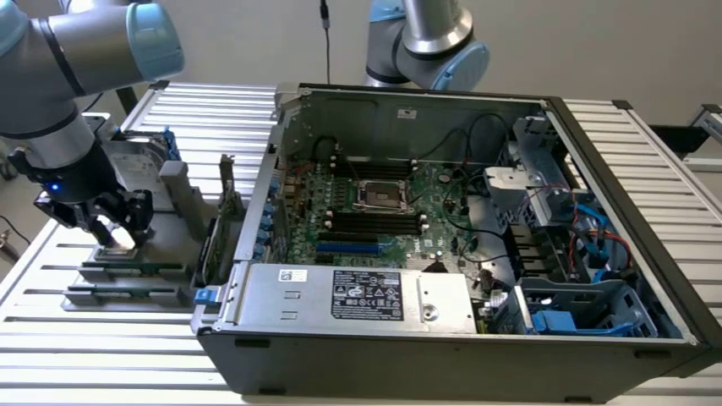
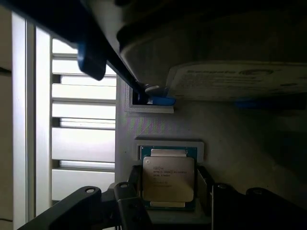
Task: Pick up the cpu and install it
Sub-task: 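Pick up the cpu and move it towards the insertion slot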
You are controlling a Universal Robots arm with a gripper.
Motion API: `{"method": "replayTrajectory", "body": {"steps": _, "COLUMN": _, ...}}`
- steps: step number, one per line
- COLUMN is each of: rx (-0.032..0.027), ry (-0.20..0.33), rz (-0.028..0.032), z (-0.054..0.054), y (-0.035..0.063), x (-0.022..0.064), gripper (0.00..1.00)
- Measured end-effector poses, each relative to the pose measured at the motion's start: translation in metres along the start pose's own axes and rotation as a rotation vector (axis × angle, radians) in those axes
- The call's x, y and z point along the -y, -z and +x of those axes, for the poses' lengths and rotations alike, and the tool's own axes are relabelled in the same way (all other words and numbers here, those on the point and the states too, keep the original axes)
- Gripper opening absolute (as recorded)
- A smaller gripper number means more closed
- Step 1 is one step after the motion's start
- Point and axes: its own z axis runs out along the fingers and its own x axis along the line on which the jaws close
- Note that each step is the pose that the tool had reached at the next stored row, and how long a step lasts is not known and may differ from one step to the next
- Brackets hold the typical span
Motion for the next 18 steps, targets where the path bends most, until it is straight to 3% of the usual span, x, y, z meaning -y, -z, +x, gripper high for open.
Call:
{"method": "replayTrajectory", "body": {"steps": 4, "rx": -0.0003, "ry": 0.000, "rz": 0.0000, "z": 0.000, "y": 0.0047, "x": -0.0001, "gripper": 0.55}}
{"method": "replayTrajectory", "body": {"steps": 8, "rx": -0.0022, "ry": 0.000, "rz": 0.0000, "z": 0.000, "y": 0.0162, "x": -0.0003, "gripper": 0.55}}
{"method": "replayTrajectory", "body": {"steps": 18, "rx": -0.0055, "ry": 0.000, "rz": 0.0000, "z": -0.002, "y": 0.0609, "x": -0.0025, "gripper": 0.55}}
